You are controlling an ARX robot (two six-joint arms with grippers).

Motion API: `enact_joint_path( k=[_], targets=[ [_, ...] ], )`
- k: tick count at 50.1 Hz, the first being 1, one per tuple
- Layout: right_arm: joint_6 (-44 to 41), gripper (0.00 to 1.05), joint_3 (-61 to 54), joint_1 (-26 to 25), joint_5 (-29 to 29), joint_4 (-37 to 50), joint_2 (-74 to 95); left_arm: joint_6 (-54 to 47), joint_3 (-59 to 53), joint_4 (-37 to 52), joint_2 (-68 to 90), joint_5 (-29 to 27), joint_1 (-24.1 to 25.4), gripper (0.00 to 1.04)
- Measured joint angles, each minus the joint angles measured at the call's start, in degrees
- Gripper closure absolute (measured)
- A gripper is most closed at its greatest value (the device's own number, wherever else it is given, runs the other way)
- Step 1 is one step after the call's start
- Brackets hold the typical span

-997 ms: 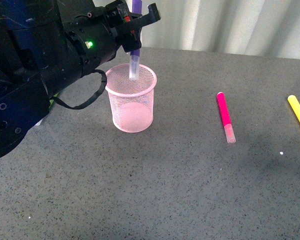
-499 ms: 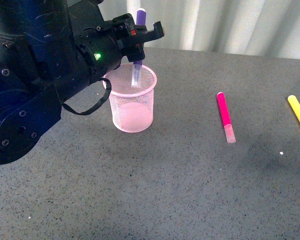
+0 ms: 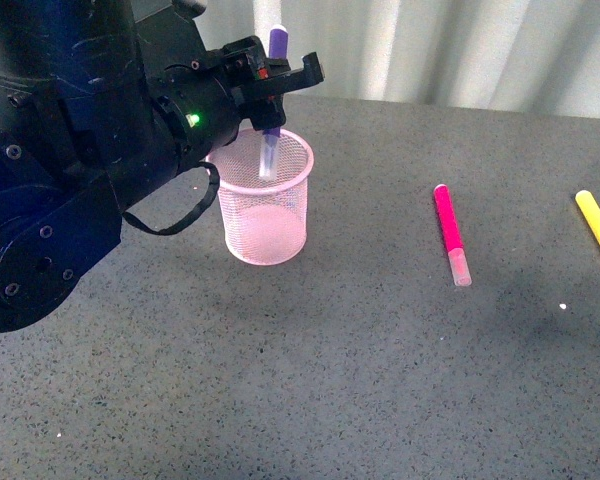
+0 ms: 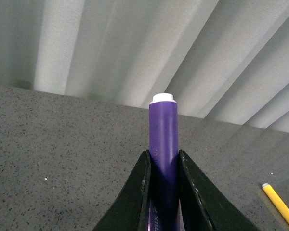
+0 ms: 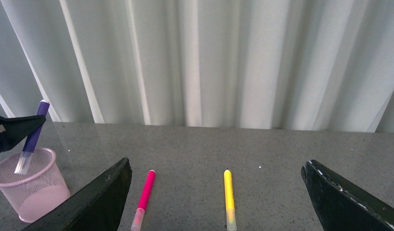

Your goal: Insert purple and pink pens into pink cup

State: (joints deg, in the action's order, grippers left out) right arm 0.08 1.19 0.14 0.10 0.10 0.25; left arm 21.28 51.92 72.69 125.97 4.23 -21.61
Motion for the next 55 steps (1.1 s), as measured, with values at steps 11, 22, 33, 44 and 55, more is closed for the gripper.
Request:
enact_joint_path(
  k=[11, 22, 33, 44, 55],
  targets=[
    [0.0, 0.07, 0.0, 0.0, 0.0, 0.0, 0.0, 0.5, 0.0, -1.0, 0.1, 0.2, 0.5, 0.66],
    [0.0, 0.07, 0.0, 0.0, 0.0, 0.0, 0.0, 2.1, -1.5, -2.7, -3.3, 0.4, 2.0, 0.28],
    [0.0, 0.07, 0.0, 0.0, 0.0, 0.0, 0.0, -2.7, -6.7, -11.0, -14.0, 1.3, 4.3, 0.07],
    [0.0, 0.07, 0.0, 0.0, 0.0, 0.0, 0.0, -8.2, -18.6, -34.5, -36.5, -0.2, 9.9, 0.07],
    [0.0, 0.07, 0.0, 0.0, 0.0, 0.0, 0.0, -13.4, -22.4, -23.3, -37.9, -9.6, 9.6, 0.18]
  ],
)
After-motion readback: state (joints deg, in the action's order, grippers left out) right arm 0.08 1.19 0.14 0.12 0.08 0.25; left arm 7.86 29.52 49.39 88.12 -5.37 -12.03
